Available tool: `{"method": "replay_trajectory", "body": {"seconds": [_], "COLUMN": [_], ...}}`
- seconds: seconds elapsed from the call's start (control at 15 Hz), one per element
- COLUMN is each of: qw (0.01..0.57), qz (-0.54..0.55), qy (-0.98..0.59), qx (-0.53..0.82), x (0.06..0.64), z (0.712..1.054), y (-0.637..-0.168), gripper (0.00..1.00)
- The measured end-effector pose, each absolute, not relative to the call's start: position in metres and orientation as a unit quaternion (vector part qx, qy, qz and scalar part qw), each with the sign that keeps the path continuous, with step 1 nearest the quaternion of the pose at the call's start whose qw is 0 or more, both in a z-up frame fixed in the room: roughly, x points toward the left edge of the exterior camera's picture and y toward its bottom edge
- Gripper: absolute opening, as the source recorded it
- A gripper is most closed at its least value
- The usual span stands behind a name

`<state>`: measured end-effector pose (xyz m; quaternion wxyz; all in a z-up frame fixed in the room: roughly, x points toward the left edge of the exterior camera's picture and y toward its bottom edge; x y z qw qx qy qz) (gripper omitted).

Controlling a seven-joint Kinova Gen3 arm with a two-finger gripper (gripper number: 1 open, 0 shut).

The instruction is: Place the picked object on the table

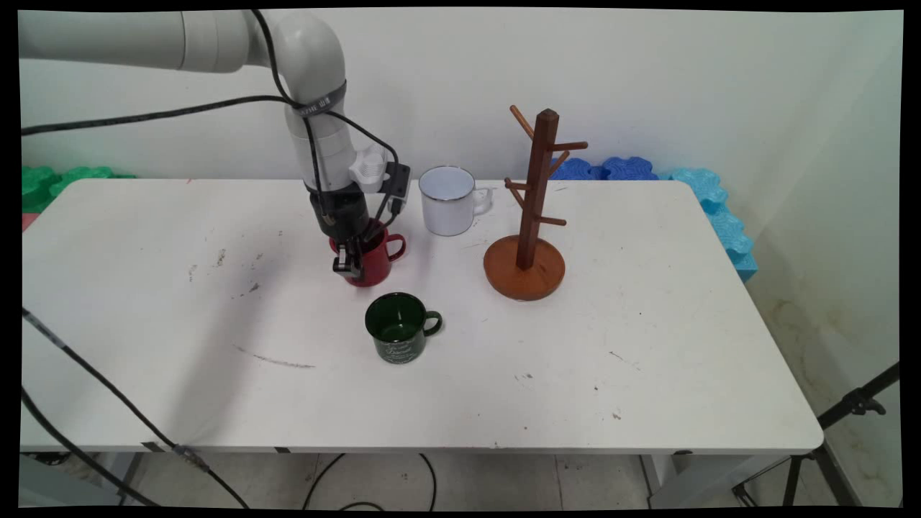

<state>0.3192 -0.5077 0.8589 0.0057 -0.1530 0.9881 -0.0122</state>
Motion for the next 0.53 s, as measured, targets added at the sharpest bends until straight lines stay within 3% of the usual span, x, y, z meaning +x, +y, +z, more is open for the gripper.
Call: {"method": "replay_trajectory", "body": {"seconds": [0.53], "qw": [-0.010], "qz": [-0.025], "qy": [0.988], "qx": [-0.151], "x": [0.3125], "z": [0.8615], "y": [-0.5099], "gripper": [1.00]}}
